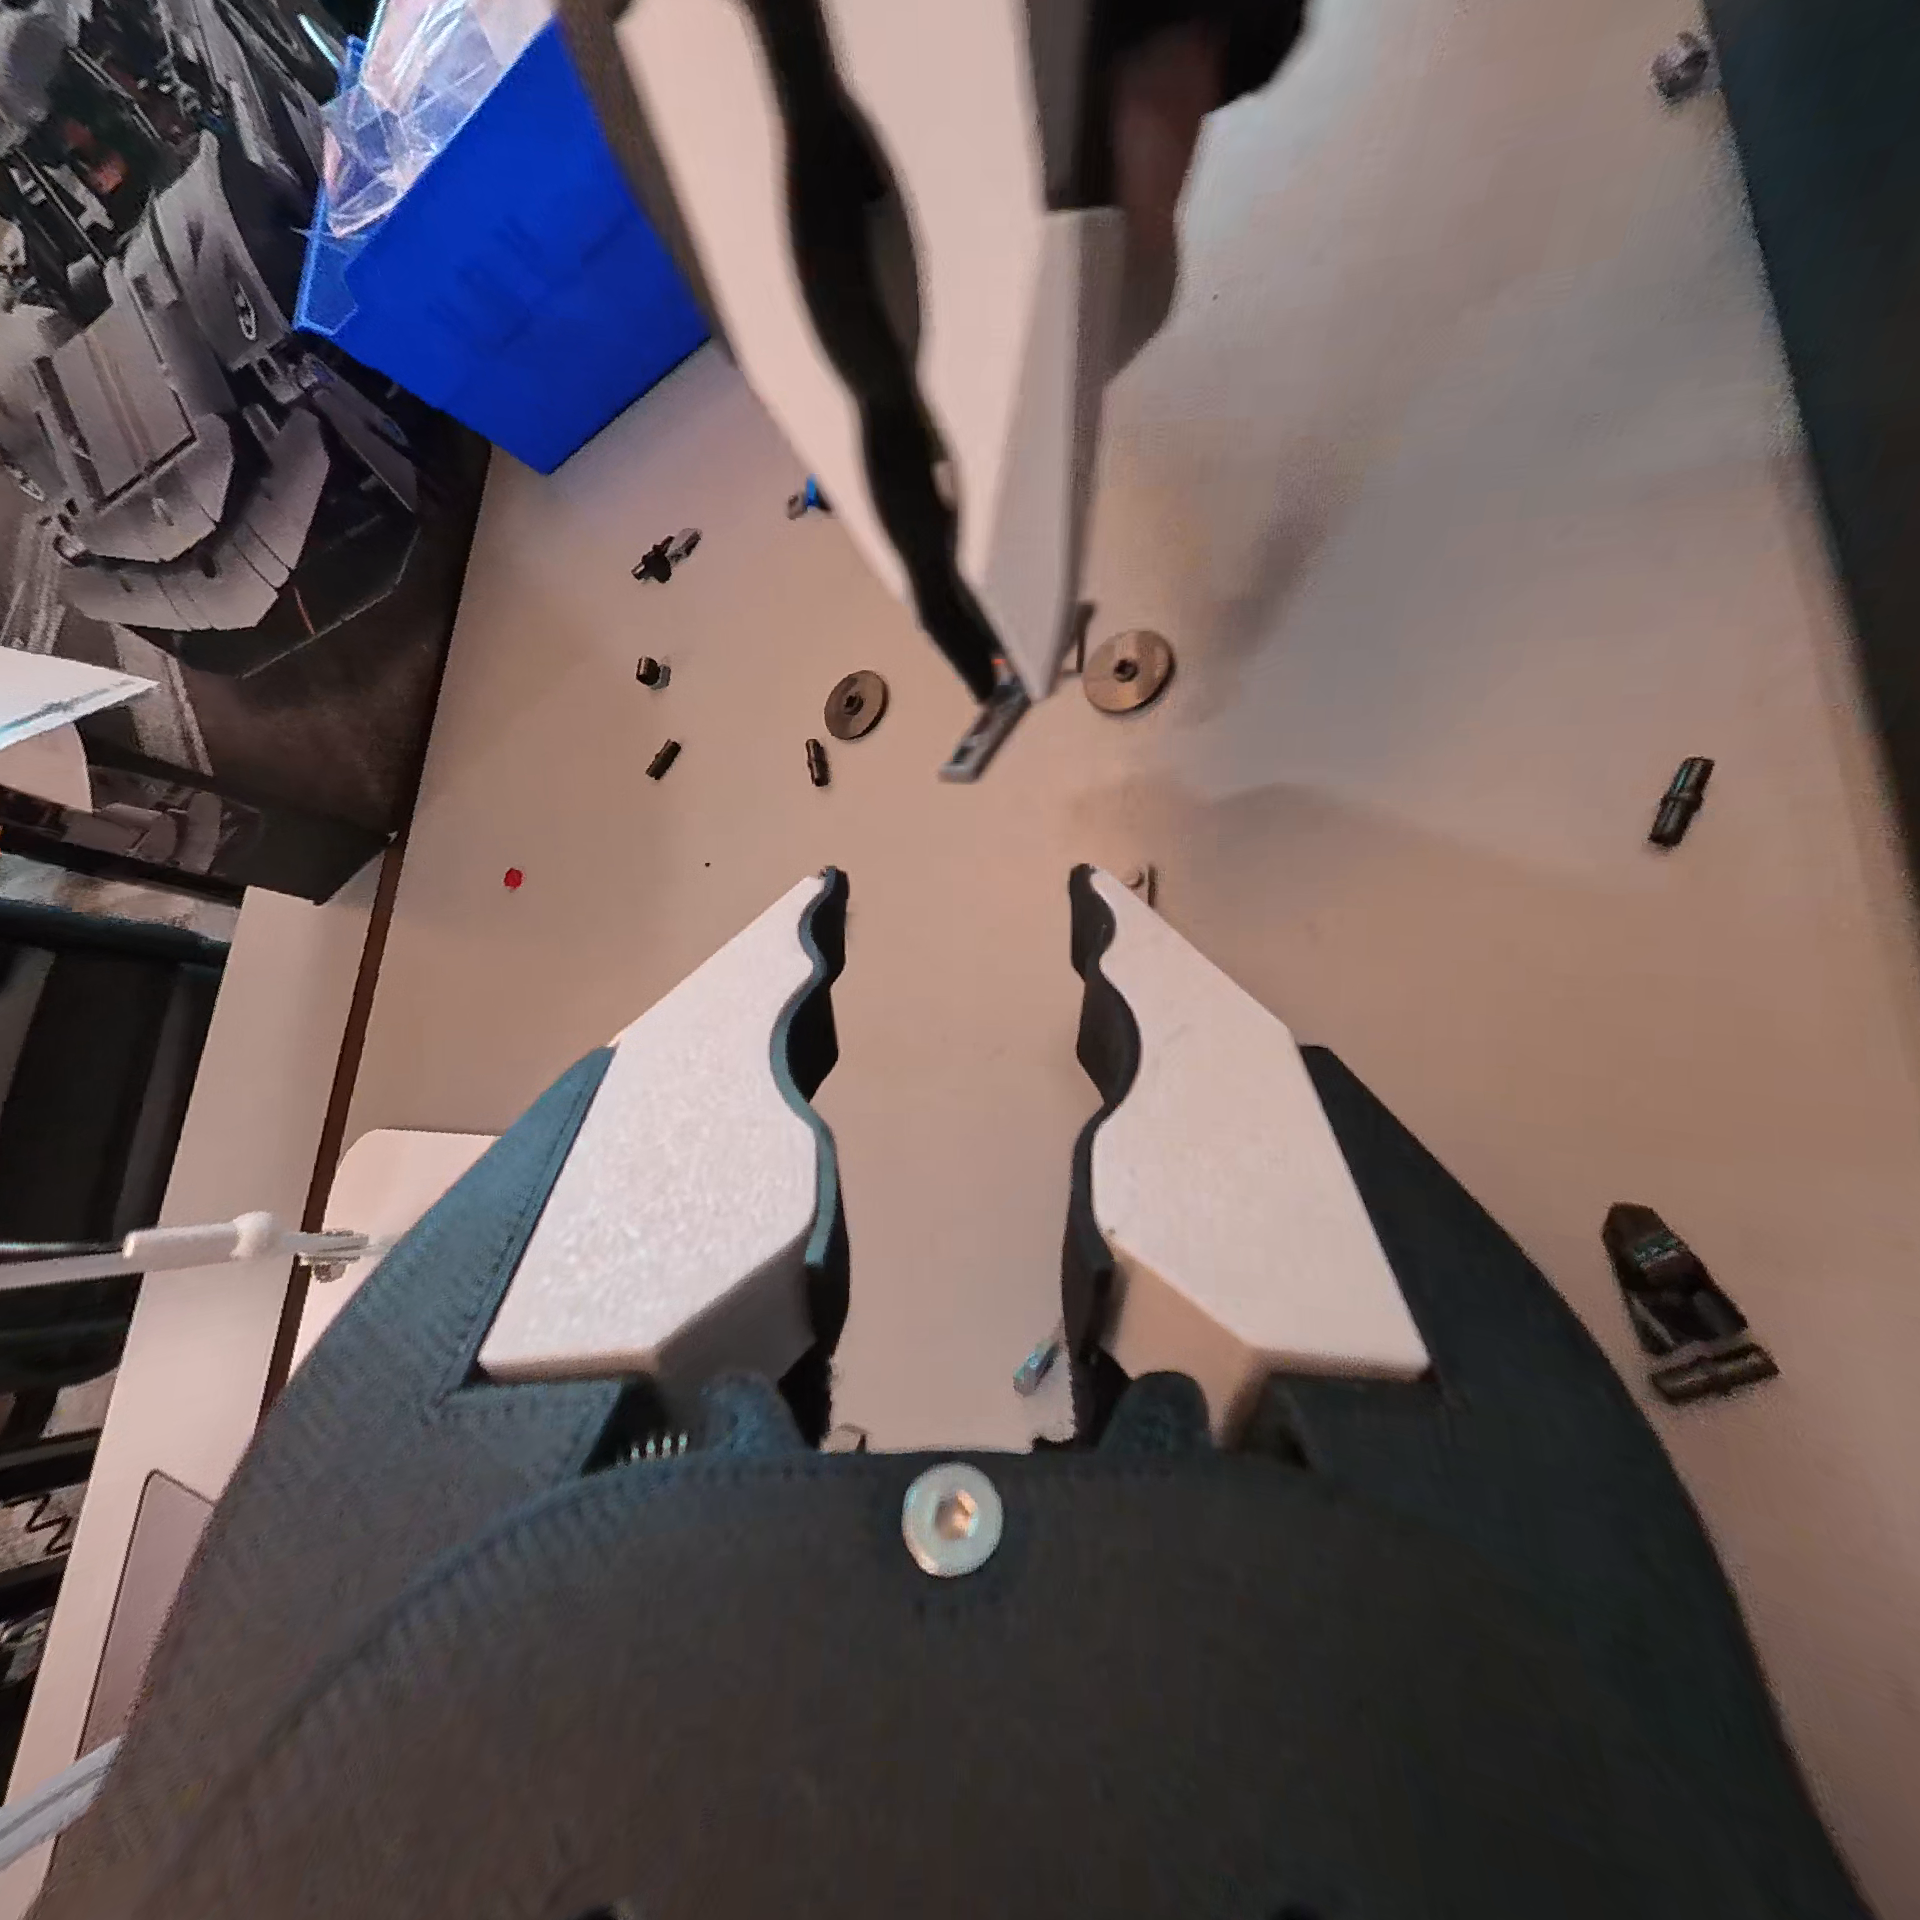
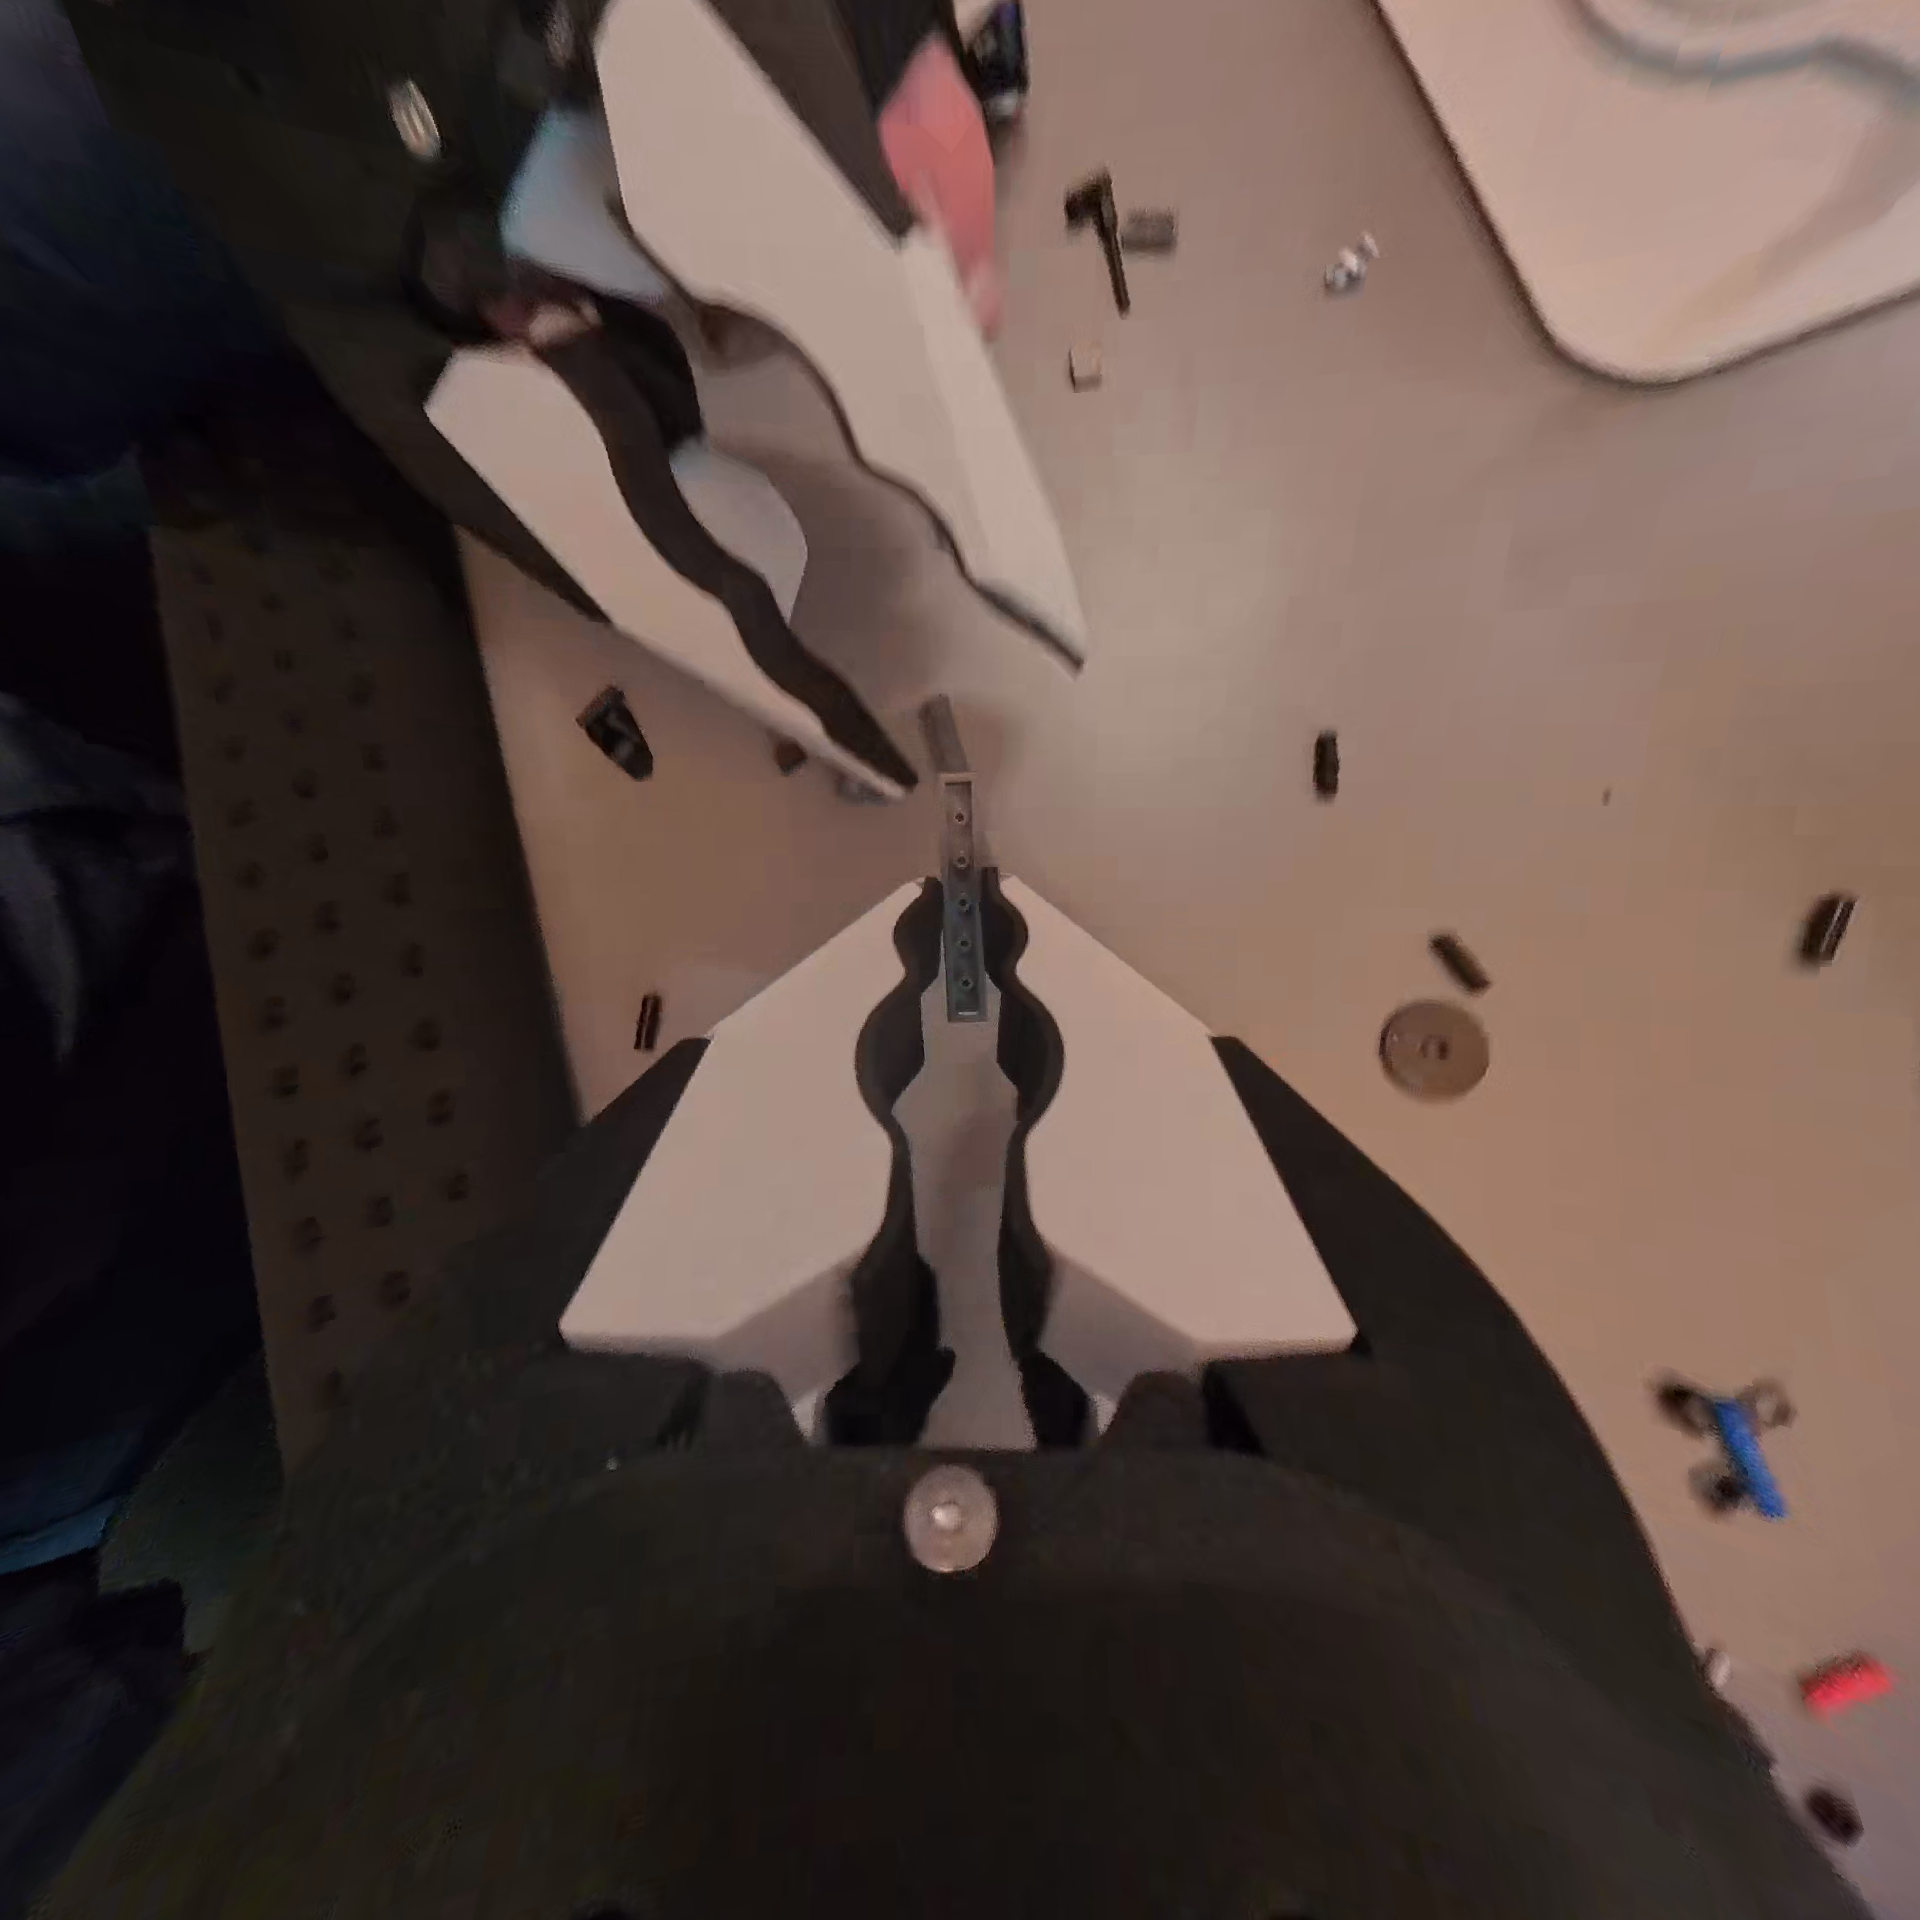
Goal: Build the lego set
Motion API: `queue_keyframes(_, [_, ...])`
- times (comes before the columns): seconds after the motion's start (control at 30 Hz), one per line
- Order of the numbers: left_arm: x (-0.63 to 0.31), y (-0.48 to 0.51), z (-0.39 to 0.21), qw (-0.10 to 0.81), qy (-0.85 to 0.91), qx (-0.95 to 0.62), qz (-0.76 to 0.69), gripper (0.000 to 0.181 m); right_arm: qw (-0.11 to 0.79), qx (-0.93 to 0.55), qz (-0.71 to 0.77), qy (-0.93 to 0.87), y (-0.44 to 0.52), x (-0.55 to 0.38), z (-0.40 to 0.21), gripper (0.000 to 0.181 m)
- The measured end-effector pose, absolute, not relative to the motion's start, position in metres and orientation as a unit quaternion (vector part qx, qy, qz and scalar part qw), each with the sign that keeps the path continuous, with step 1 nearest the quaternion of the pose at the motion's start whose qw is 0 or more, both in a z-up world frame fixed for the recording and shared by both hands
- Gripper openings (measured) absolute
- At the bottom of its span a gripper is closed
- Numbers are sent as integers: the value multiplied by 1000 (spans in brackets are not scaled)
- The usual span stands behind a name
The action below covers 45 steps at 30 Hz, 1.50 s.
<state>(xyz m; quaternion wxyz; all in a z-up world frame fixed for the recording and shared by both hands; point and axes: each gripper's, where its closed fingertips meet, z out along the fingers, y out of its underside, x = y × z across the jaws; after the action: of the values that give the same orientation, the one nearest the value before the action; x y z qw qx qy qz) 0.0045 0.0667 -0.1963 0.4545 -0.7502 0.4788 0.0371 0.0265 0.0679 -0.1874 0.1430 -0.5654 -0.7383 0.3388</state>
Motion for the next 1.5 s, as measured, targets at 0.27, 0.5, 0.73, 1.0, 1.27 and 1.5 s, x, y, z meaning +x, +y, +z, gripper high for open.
queue_keyframes(0.27, [3, 65, -183, 487, 470, -736, 12, 41, 90, -506, 450, -730, 58, 5, -177, 5])
queue_keyframes(0.5, [15, 68, -188, 483, 501, -715, 56, 16, 57, -497, 483, -719, 55, 17, -181, 5])
queue_keyframes(0.73, [13, 63, -189, 475, 502, -722, 38, 3, 62, -501, 484, -715, 55, 13, -183, 6])
queue_keyframes(1.0, [2, 70, -182, 477, 370, -788, -122, 0, 273, -441, 387, -762, 69, -4, -160, 19])
queue_keyframes(1.27, [-11, 71, -163, 468, 218, -789, -334, 0, 414, -370, 174, -813, 82, -15, -165, 16])
queue_keyframes(1.5, [-8, 67, -160, 445, 189, -777, -403, 0, 420, -364, 158, -816, 82, -17, -168, 6])
